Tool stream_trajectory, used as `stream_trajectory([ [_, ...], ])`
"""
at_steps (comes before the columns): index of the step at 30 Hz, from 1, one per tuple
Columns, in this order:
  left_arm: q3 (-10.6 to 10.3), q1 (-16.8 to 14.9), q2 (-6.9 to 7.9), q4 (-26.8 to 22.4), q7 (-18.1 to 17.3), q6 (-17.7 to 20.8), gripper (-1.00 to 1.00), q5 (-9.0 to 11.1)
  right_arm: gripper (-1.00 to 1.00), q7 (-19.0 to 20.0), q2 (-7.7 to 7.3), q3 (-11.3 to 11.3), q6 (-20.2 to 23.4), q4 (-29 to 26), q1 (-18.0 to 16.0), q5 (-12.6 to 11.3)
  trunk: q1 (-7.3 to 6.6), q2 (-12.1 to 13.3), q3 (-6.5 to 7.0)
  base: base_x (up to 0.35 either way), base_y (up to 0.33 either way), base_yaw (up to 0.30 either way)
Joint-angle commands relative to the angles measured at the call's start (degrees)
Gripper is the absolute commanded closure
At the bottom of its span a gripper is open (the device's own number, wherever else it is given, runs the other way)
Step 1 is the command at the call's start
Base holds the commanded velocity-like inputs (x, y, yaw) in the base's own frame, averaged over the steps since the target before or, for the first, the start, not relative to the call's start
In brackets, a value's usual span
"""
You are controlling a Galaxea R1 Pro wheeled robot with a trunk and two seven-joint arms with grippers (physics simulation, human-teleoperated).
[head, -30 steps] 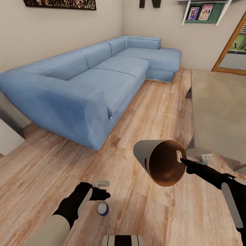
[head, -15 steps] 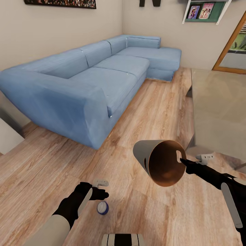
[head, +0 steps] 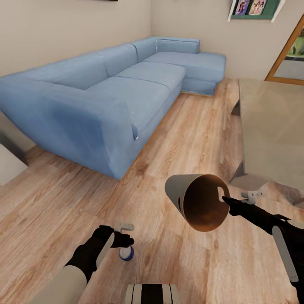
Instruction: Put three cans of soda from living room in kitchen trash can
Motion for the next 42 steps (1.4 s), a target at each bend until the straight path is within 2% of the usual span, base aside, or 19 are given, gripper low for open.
stream_trajectory([
  [1,0.00,0.00,0.00,0.01,0.00,0.00,-1.00,0.01,1.00,0.28,0.01,0.03,0.31,-0.07,-0.03,-1.31,0.22,-0.42,-0.27,0.000,0.000,0.000],
  [8,-0.04,0.00,0.00,0.09,0.16,-0.01,-1.00,0.01,1.00,0.30,0.04,0.10,0.24,-0.07,-0.03,-1.13,0.59,-0.90,-2.39,0.000,0.000,0.000],
  [10,-0.07,0.00,0.00,0.05,0.17,-0.05,-1.00,0.01,1.00,0.30,0.03,0.07,0.19,-0.07,-0.03,-1.12,0.59,-0.90,-2.54,0.000,0.000,0.000],
  [31,-0.16,0.00,0.00,0.01,0.19,-0.09,-1.00,0.01,1.00,0.43,-0.63,-0.16,0.38,-0.16,-0.89,-1.11,0.59,-0.90,-2.78,0.000,0.000,0.000],
  [34,-0.18,0.00,0.00,0.08,0.19,-0.10,-1.00,0.01,1.00,0.41,-0.66,-0.16,0.56,-0.16,-2.11,-1.06,0.59,-0.90,-2.78,0.000,0.000,0.000],
  [38,-0.18,0.01,0.00,-0.09,0.19,-0.10,-1.00,0.01,1.00,0.34,-0.73,-0.16,3.54,-0.18,-5.37,-1.03,0.59,-0.90,-2.78,0.000,0.000,0.000],
  [42,-0.18,0.00,0.00,-0.15,0.19,-0.10,-1.00,0.01,1.00,0.31,-0.76,-0.10,5.21,-0.17,-6.63,-1.02,0.59,-0.90,-2.78,0.001,0.000,0.000],
])
